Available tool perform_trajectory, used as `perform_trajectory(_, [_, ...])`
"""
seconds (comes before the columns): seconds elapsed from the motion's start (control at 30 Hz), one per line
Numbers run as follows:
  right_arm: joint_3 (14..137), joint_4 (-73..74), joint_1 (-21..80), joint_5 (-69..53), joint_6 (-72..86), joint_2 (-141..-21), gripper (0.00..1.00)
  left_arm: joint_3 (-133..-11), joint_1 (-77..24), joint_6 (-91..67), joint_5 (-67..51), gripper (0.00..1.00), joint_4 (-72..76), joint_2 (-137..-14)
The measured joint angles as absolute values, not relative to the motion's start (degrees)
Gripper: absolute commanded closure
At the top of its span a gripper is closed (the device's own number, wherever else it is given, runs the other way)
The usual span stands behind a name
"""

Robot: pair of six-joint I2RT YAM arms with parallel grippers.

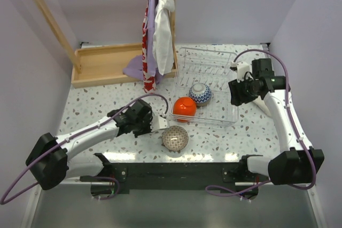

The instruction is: Load the bowls into the dish rack

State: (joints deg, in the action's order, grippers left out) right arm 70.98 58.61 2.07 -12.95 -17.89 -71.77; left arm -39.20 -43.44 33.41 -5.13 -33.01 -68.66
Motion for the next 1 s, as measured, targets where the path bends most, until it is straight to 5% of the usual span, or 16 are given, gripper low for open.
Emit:
perform_trajectory(0.43, [73.6, 60.4, -0.5, -14.1, -15.2, -71.3, 0.52, -72.2, -50.9, 32.6, -18.8, 1.0, -44.7, -73.5])
perform_trajectory(0.53, [77.5, 62.3, -6.1, -17.6, -13.3, -73.3, 0.63, -80.0, -54.6, 33.3, -24.0, 1.0, -43.8, -77.7])
perform_trajectory(0.63, [81.0, 63.8, -12.1, -21.7, -11.8, -76.8, 0.91, -85.5, -54.7, 33.8, -28.2, 1.0, -42.1, -84.0])
perform_trajectory(0.7, [82.5, 64.6, -15.3, -23.4, -11.2, -79.2, 1.0, -88.1, -54.4, 33.6, -31.2, 1.0, -40.7, -88.5])
perform_trajectory(1.0, [83.8, 67.4, -17.1, -26.0, -13.1, -79.3, 1.0, -90.8, -51.7, 17.8, -50.8, 1.0, -24.3, -104.7])
